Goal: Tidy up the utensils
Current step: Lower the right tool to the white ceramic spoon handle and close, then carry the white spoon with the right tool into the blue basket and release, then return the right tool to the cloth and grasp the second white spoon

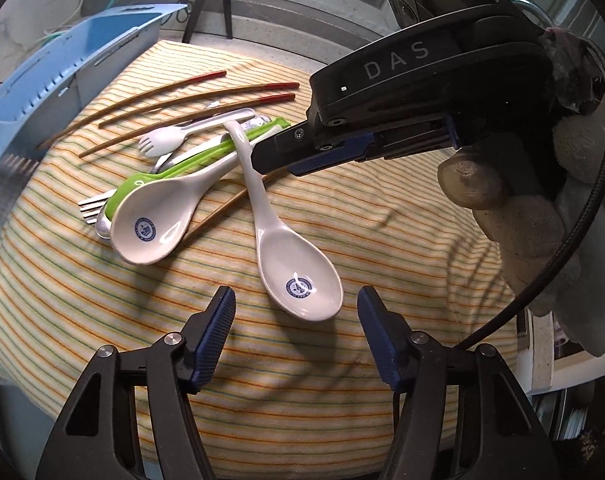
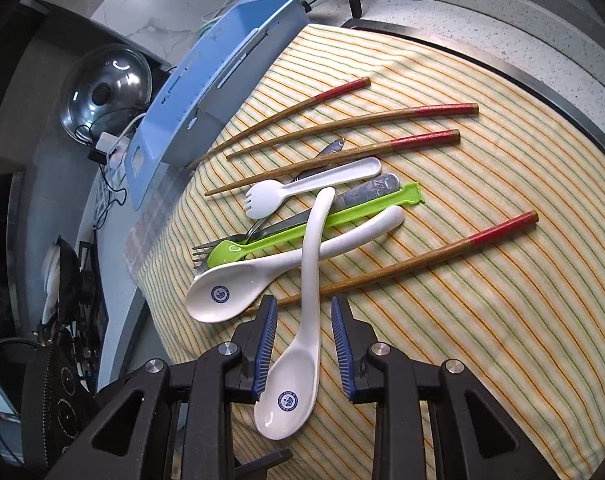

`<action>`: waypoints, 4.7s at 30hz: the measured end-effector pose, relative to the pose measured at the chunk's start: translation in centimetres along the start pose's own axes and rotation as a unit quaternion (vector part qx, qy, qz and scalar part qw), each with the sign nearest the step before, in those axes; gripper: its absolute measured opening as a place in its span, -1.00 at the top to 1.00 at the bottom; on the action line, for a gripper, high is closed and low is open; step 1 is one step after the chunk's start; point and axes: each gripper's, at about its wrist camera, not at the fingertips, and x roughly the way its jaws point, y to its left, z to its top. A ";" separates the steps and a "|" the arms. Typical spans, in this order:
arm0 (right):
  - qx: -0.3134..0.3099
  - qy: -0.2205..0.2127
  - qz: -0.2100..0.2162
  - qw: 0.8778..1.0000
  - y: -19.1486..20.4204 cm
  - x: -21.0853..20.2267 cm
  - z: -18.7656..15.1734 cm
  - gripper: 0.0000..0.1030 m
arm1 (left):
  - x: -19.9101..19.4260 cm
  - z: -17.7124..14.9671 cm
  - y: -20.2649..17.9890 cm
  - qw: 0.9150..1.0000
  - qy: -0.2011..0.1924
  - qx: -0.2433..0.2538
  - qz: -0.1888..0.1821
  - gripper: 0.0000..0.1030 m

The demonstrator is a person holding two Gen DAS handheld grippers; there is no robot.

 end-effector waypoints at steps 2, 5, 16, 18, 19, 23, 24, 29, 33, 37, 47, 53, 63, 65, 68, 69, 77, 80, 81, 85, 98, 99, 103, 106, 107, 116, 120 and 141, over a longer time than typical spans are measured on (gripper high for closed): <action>-0.001 -0.001 -0.005 1.000 -0.1 0.2 0.2 0.50 | 0.5 0.1 -0.2 1.000 0.003 -0.001 0.003 -0.11; 0.000 0.004 -0.007 1.000 -0.5 0.7 0.6 0.50 | 1.2 0.3 -0.4 1.000 0.008 -0.006 0.005 0.06; -0.007 0.014 -0.006 1.000 0.4 2.1 1.6 0.59 | 1.7 0.4 -0.1 1.000 0.009 -0.001 0.000 0.19; -0.005 0.015 -0.010 1.000 0.3 2.4 1.8 0.68 | 1.7 0.3 0.1 1.000 0.008 0.000 -0.002 0.19; -0.004 0.015 -0.011 1.000 0.3 2.4 1.8 0.73 | 1.7 0.3 0.1 1.000 0.007 0.000 -0.003 0.19; 0.003 0.007 -0.012 1.000 0.3 2.1 1.7 0.82 | 1.5 0.1 0.3 1.000 0.001 0.003 -0.005 0.20; 0.003 0.004 -0.011 1.000 0.4 1.9 1.6 0.82 | 1.3 0.1 0.3 1.000 -0.001 0.006 -0.005 0.20; 0.006 -0.009 -0.007 1.000 1.1 0.9 1.7 0.82 | 0.0 0.2 0.4 1.000 -0.013 0.016 -0.009 0.20; 0.011 -0.024 0.000 1.000 2.2 -0.1 2.2 0.82 | -1.4 0.6 1.1 0.999 -0.027 0.027 -0.011 0.20; 0.011 -0.042 0.005 0.999 3.9 -0.9 3.2 0.82 | -2.9 1.5 2.2 0.998 -0.038 0.044 -0.010 0.20; 0.014 -0.086 0.031 0.996 9.7 -0.6 8.3 0.82 | -6.3 5.7 8.6 0.994 -0.059 0.095 0.005 0.20; 0.022 -0.107 0.041 0.993 12.7 1.3 13.0 0.82 | -6.6 8.4 13.5 0.990 -0.062 0.125 0.021 0.20; 0.039 -0.118 0.033 0.992 14.7 5.9 20.1 0.82 | -4.5 12.9 20.2 0.985 -0.035 0.164 0.039 0.20; 0.049 -0.118 0.031 0.991 14.5 6.9 21.2 0.82 | -3.9 13.5 21.0 0.985 -0.027 0.168 0.040 0.21; 0.060 -0.116 0.027 0.991 14.0 7.9 22.4 0.81 | -2.7 14.5 22.1 0.982 -0.017 0.179 0.051 0.22; 0.063 -0.117 0.025 0.991 13.9 8.3 22.9 0.81 | -2.5 14.8 22.4 0.982 -0.014 0.181 0.055 0.22; 0.052 -0.121 -0.017 0.991 13.5 9.6 24.8 0.75 | -1.0 16.7 24.9 0.980 -0.003 0.180 0.080 0.37; 0.056 -0.125 -0.024 0.990 13.2 9.3 24.7 0.58 | -1.5 16.8 25.0 0.981 -0.008 0.176 0.077 0.37; 0.057 -0.125 -0.025 0.990 13.1 9.1 24.6 0.58 | -1.8 16.8 24.9 0.981 -0.010 0.176 0.077 0.37; 0.060 -0.130 -0.033 0.989 12.9 8.0 24.0 0.57 | -2.6 16.8 25.0 0.982 -0.017 0.174 0.070 0.37; 0.057 -0.174 -0.024 0.983 10.9 -1.3 17.7 0.33 | -6.1 14.2 20.3 0.980 -0.057 0.184 0.053 0.30; 0.059 -0.174 -0.020 0.983 10.2 -2.2 16.7 0.33 | -6.3 13.8 19.6 0.980 -0.058 0.185 0.052 0.29; 0.061 -0.177 -0.018 0.982 8.1 -5.0 13.0 0.30 | -6.9 11.7 16.6 0.979 -0.060 0.190 0.042 0.08; 0.062 -0.181 -0.020 0.981 5.9 -6.9 10.4 0.29 | -6.9 10.1 14.1 0.978 -0.052 0.198 0.034 0.08; 0.066 -0.179 -0.019 0.982 5.1 -7.2 9.4 0.29 | -6.8 9.6 13.4 0.977 -0.049 0.203 0.035 0.07; 0.131 -0.141 0.028 0.981 -0.3 -4.8 2.4 0.28 | -4.5 5.3 8.0 0.967 -0.009 0.252 0.024 0.05; 0.168 -0.126 0.052 0.976 -1.5 -2.2 0.8 0.28 | -3.1 3.8 6.6 0.959 0.004 0.282 0.034 0.05; 0.252 -0.123 0.071 0.957 -3.8 2.3 0.4 0.43 | 1.7 3.4 5.8 0.933 0.045 0.355 0.018 0.05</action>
